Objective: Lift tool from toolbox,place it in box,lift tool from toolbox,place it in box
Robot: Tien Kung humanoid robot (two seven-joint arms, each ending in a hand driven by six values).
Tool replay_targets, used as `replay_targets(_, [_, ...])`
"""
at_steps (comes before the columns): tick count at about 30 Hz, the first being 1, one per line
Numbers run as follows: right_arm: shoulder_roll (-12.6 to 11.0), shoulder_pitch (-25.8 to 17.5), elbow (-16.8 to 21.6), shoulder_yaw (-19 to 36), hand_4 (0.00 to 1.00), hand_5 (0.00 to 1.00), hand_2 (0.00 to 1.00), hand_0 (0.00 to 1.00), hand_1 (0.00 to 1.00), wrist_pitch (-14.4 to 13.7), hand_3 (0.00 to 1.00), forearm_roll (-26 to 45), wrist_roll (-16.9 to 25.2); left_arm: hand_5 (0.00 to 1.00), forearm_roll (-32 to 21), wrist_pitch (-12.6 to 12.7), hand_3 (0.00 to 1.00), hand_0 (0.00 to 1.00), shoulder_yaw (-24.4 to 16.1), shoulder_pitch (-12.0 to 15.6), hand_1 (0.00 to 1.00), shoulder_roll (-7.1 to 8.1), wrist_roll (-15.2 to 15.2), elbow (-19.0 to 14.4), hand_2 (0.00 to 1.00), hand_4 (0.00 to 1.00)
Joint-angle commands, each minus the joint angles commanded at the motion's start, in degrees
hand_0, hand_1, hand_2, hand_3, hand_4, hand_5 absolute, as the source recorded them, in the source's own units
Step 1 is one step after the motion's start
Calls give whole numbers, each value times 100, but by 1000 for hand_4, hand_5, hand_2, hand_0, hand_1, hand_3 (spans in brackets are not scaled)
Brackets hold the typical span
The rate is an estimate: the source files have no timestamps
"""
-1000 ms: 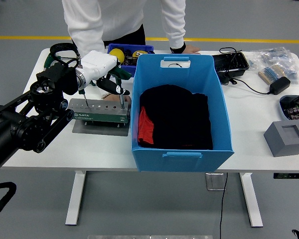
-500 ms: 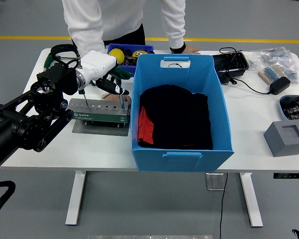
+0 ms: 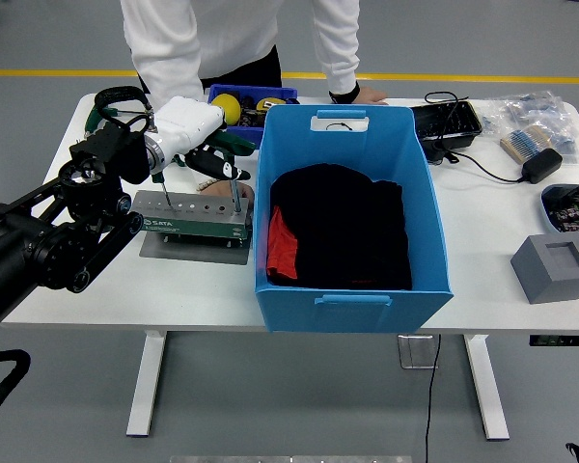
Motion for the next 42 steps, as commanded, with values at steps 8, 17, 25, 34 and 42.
replay_targets(8, [1, -22, 0, -24, 786, 676, 706, 700, 653, -1, 560, 23, 4, 689, -173, 333, 51, 97, 71, -4, 4, 11, -149, 37, 49, 998])
replay_targets(17, [12, -66, 0, -62, 785, 675, 706, 700, 653, -5, 560, 50, 6, 729, -498, 654, 12, 87, 182, -61, 2, 79, -356, -31, 16, 848])
replay_targets(25, [22, -92, 0, -71, 784, 673, 706, 700, 653, -11, 559, 56, 0, 683, -633, 664, 11, 84, 311, -152, 2, 186, -397, -127, 15, 752])
replay_targets(34, [21, -87, 0, 67, 784, 672, 706, 700, 653, -24, 559, -78, -29, 640, -765, 579, 13, 85, 550, -421, 2, 436, -293, -410, 13, 720])
replay_targets(42, [22, -91, 0, 90, 782, 670, 706, 704, 655, -28, 558, -68, -27, 582, -927, 446, 18, 85, 831, -844, 2, 697, -192, -686, 13, 672])
